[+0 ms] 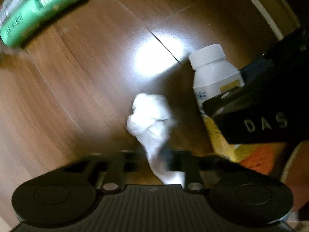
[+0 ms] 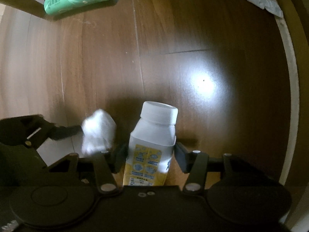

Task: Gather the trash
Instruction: 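Grasp the white tissue with the left gripper while the right grasps the yogurt bottle, then lift the white tissue and yogurt bottle up over the wastebasket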

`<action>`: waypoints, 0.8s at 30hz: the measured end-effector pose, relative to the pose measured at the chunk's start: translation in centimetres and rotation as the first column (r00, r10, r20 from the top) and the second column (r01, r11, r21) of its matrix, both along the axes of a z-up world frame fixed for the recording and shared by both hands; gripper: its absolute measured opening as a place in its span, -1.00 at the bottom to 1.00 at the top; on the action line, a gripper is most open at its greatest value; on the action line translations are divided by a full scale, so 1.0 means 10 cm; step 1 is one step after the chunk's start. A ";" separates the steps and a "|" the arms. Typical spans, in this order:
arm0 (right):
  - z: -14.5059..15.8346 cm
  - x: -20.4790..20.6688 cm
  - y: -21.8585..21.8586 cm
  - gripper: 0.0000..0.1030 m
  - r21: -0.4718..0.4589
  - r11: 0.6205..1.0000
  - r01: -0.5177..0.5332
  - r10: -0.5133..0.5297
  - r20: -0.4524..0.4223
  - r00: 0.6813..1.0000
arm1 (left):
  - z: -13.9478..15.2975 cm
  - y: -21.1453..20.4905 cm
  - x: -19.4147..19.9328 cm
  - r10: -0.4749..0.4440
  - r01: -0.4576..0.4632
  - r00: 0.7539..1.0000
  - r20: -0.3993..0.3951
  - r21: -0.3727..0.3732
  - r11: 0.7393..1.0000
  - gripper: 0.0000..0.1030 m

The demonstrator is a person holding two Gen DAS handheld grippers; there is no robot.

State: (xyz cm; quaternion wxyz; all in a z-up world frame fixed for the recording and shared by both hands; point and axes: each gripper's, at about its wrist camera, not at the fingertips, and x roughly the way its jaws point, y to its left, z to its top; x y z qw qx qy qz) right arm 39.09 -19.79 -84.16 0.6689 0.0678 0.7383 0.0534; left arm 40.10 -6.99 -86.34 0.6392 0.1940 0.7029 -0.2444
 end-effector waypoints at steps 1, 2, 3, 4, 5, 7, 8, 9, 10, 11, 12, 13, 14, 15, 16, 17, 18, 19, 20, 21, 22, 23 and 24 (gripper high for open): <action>0.01 0.00 0.01 0.03 -0.003 1.000 -0.006 0.006 0.003 1.000 | 0.02 0.02 0.01 0.006 -0.006 1.000 0.010 0.006 1.000 -0.77; 0.02 0.00 0.02 0.03 -0.005 1.000 -0.010 0.010 0.007 1.000 | 0.04 0.04 0.03 0.001 -0.001 1.000 0.028 0.007 1.000 -0.78; 0.04 -0.01 0.02 0.03 -0.005 1.000 -0.013 0.013 0.013 1.000 | 0.07 0.10 0.05 0.006 -0.006 0.999 0.043 0.005 1.000 -0.81; 0.07 0.01 0.03 0.02 -0.005 1.000 -0.017 0.017 0.021 1.000 | 0.11 0.15 0.10 0.029 -0.029 0.998 0.051 -0.004 1.000 -0.82; 0.11 0.01 0.04 0.02 -0.007 1.000 -0.021 0.021 0.034 0.999 | 0.16 0.22 0.16 0.065 -0.064 0.996 0.057 -0.021 0.998 -0.83; 0.23 0.02 0.06 0.01 -0.016 0.999 -0.039 0.040 0.079 0.996 | 0.30 0.35 0.30 0.133 -0.130 0.987 0.093 -0.042 0.991 -0.83; 0.28 0.02 0.08 0.01 -0.023 0.998 -0.055 0.057 0.101 0.993 | 0.37 0.42 0.36 0.159 -0.153 0.980 0.118 -0.053 0.987 -0.83; 0.36 0.02 0.12 0.01 -0.043 0.996 -0.084 0.089 0.136 0.987 | 0.45 0.48 0.41 0.181 -0.173 0.973 0.147 -0.065 0.983 -0.83; 0.45 0.02 0.17 0.01 -0.070 0.992 -0.109 0.120 0.174 0.977 | 0.53 0.54 0.46 0.200 -0.189 0.965 0.171 -0.077 0.979 -0.83; 0.54 0.03 0.21 0.00 -0.082 0.989 -0.126 0.141 0.210 0.968 | 0.61 0.59 0.49 0.222 -0.208 0.957 0.187 -0.093 0.974 -0.84; 0.61 0.03 0.20 0.00 -0.077 0.989 -0.126 0.141 0.234 0.962 | 0.70 0.65 0.53 0.245 -0.227 0.949 0.200 -0.109 0.968 -0.84; 0.68 0.06 0.19 -0.01 -0.069 0.991 -0.117 0.131 0.255 0.958 | 0.78 0.70 0.55 0.261 -0.239 0.942 0.214 -0.121 0.963 -0.84; 0.76 0.08 0.15 -0.01 -0.063 0.992 -0.109 0.122 0.278 0.953 | 0.84 0.77 0.63 0.268 -0.242 0.935 0.232 -0.132 0.961 -0.84; 0.85 0.09 0.16 -0.02 -0.060 0.993 -0.106 0.119 0.303 0.946 | 0.95 0.80 0.63 0.274 -0.243 0.927 0.256 -0.146 0.959 -0.84; 0.94 0.10 0.15 -0.02 -0.059 0.993 -0.107 0.120 0.326 0.938 | 1.05 0.82 0.65 0.285 -0.249 0.919 0.271 -0.162 0.955 -0.84; 1.01 0.12 0.15 -0.02 -0.059 0.992 -0.111 0.125 0.350 0.928 | 1.17 0.86 0.64 0.298 -0.255 0.912 0.281 -0.178 0.950 -0.84; 1.11 0.12 0.16 -0.02 -0.059 0.991 -0.122 0.135 0.376 0.917 | 1.30 0.88 0.63 0.309 -0.259 0.904 0.296 -0.195 0.946 -0.84; 1.25 0.11 0.16 -0.02 -0.063 0.989 -0.136 0.150 0.411 0.899 | 1.42 0.91 0.66 0.313 -0.257 0.896 0.315 -0.206 0.944 -0.84; 1.37 0.10 0.19 -0.02 -0.069 0.987 -0.147 0.162 0.443 0.882 | 1.54 0.91 0.64 0.313 -0.251 0.887 0.338 -0.217 0.943 -0.84; 1.50 0.10 0.19 -0.02 -0.073 0.985 -0.159 0.174 0.473 0.864 | 1.69 0.95 0.61 0.316 -0.244 0.877 0.361 -0.232 0.942 -0.84; 1.66 0.07 0.18 -0.02 -0.075 0.982 -0.175 0.189 0.508 0.840 | 1.83 0.99 0.58 0.323 -0.241 0.867 0.380 -0.249 0.938 -0.84; 1.80 0.05 0.18 -0.02 -0.078 0.979 -0.187 0.200 0.533 0.822 | 1.96 1.02 0.57 0.332 -0.240 0.857 0.394 -0.265 0.934 -0.84; 1.96 0.03 0.16 -0.02 -0.082 0.977 -0.198 0.209 0.562 0.800 | 2.10 1.01 0.58 0.340 -0.239 0.846 0.411 -0.279 0.930 -0.84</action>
